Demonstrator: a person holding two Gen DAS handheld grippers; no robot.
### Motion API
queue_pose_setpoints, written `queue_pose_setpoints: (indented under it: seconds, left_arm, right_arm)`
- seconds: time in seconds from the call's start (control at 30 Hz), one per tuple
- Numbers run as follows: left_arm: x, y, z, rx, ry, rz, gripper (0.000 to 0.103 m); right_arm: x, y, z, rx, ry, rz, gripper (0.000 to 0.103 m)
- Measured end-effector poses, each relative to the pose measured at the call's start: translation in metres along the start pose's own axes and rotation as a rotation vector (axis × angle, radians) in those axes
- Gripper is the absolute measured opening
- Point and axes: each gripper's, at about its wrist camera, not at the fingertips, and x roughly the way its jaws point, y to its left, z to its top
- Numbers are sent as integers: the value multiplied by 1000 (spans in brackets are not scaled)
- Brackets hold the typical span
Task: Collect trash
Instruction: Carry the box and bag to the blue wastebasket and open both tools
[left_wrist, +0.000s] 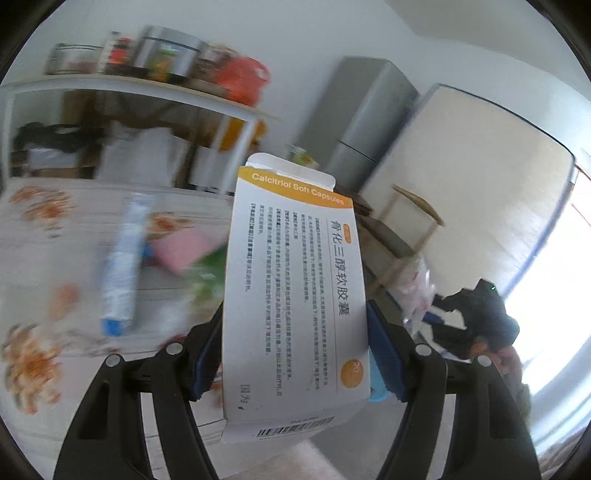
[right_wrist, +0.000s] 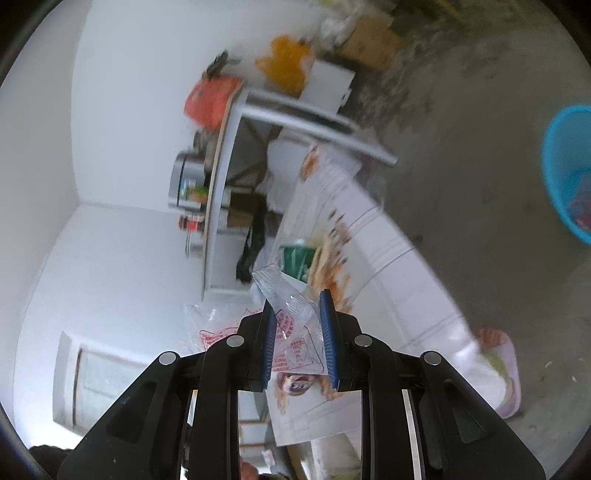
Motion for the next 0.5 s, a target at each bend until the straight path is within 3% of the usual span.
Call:
queue_pose_setpoints:
  seconds: [0.13, 0.3, 0.5]
  left_arm:
    - [48, -37, 13, 32, 106, -115, 69]
    - [129, -85, 16, 45, 305, -235, 69]
    - [221, -144, -3, 115, 491, -266, 69]
  right_arm:
    - [-43, -23, 1, 25, -103, -62, 21]
    - [-85, -63, 1, 90, -216, -141, 21]
    - [-107, -131, 8, 244, -286, -209, 22]
